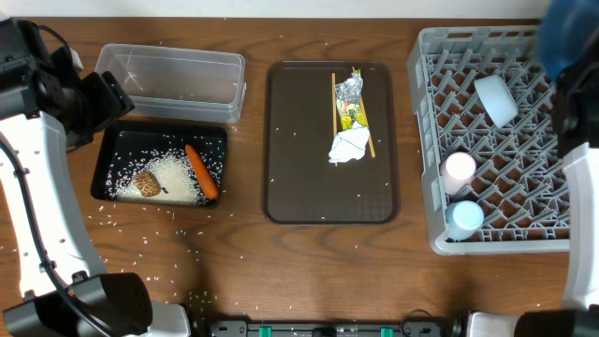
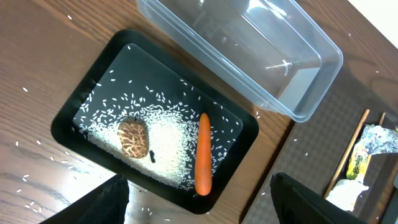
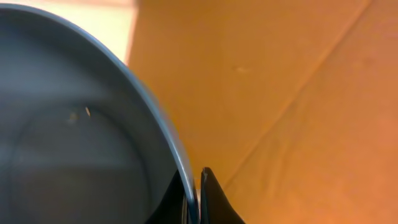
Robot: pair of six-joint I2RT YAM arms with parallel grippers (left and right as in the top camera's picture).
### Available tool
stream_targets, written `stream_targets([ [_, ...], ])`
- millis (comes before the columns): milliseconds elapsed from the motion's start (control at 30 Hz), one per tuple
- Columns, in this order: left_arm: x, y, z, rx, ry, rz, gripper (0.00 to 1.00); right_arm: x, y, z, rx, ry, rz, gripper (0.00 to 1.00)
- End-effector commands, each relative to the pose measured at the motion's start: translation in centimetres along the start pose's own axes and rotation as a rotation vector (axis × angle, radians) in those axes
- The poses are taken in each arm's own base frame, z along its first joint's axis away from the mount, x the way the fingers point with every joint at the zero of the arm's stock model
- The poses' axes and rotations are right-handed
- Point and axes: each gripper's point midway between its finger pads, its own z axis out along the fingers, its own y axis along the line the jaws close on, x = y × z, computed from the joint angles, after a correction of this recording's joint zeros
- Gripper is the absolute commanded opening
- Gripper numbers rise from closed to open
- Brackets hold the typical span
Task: Sort waste into correct bins and load items into the dishwasher rack
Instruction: 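Lower the teal bowl into the rack's right side with the right gripper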
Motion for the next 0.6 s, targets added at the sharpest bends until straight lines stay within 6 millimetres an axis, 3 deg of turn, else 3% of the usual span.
stream_targets([
  [0,0.2,0.3,0.5,-0.008,0.016,-0.019,0.74,0.4,-1.9,2.4,0.114,0.016,-0.132,0.02],
  [267,0.1,0.3,0.5,-0.008,0.015,-0.018,0.74,3.1,-2.5,7.7,0.25,0.065,-0.327,0.01],
  [400,0.1,0.3,0.5,-0.008,0.015,-0.018,0.74,4.0,-2.9,9.3,0.281,0.073,-0.347,0.01],
  [567,0.1,0.3,0.5,-0.008,0.015,-0.019,0.74,4.0,-5.0,10.6,0.317,0.06,-0.315,0.01],
])
